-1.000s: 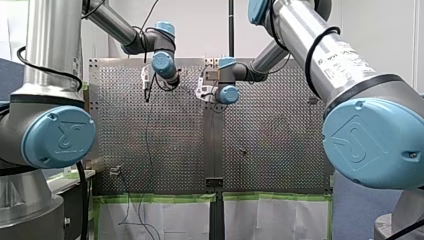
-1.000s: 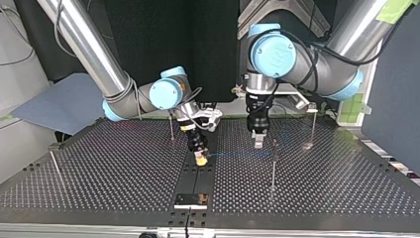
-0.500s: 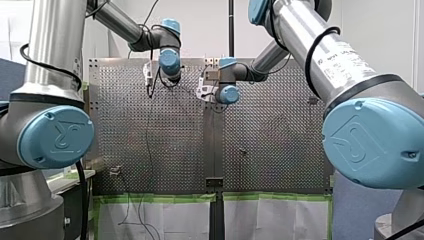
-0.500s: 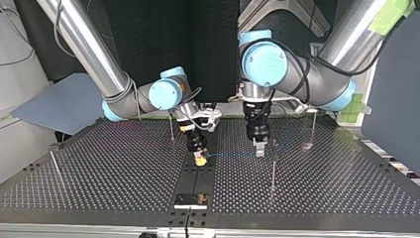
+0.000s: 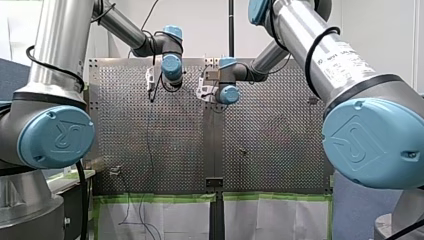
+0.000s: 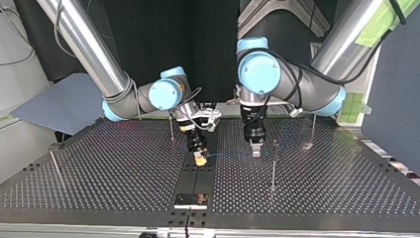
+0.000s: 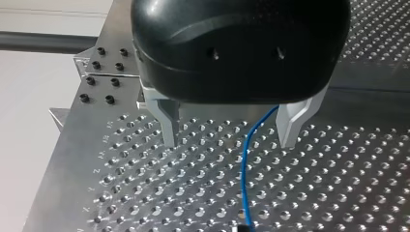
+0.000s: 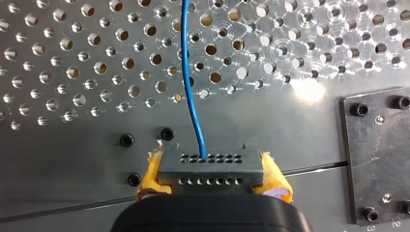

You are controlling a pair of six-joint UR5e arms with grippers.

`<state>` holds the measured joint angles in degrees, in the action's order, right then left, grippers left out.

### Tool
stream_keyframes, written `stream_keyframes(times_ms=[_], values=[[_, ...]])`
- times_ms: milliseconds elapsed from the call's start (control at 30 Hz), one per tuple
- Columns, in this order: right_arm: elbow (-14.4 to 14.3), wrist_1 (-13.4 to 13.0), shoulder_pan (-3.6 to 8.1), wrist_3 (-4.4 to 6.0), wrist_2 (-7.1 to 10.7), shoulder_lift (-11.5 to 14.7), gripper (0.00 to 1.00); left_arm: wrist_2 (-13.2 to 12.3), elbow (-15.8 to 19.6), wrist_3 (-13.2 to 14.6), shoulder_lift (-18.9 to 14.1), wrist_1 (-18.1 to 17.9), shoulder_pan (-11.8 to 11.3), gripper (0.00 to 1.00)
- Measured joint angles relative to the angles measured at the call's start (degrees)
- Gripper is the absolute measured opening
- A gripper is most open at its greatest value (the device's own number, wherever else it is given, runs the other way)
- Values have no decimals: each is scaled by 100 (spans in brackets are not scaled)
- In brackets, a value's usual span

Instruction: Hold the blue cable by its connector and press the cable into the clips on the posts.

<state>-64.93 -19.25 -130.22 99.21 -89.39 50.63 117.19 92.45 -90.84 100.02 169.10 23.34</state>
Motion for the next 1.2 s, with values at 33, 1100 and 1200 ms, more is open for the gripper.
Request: stream_keyframes(times_ms=[33, 1100, 1200], values=[[0, -2, 0, -1, 0, -1, 0, -3, -26, 0, 6, -5, -7, 100], [0, -27, 1, -22, 0, -13, 0, 156, -948, 182, 686, 60, -158, 100], [0, -27, 0, -22, 0, -16, 0, 254, -948, 287, 687, -16, -125, 95]])
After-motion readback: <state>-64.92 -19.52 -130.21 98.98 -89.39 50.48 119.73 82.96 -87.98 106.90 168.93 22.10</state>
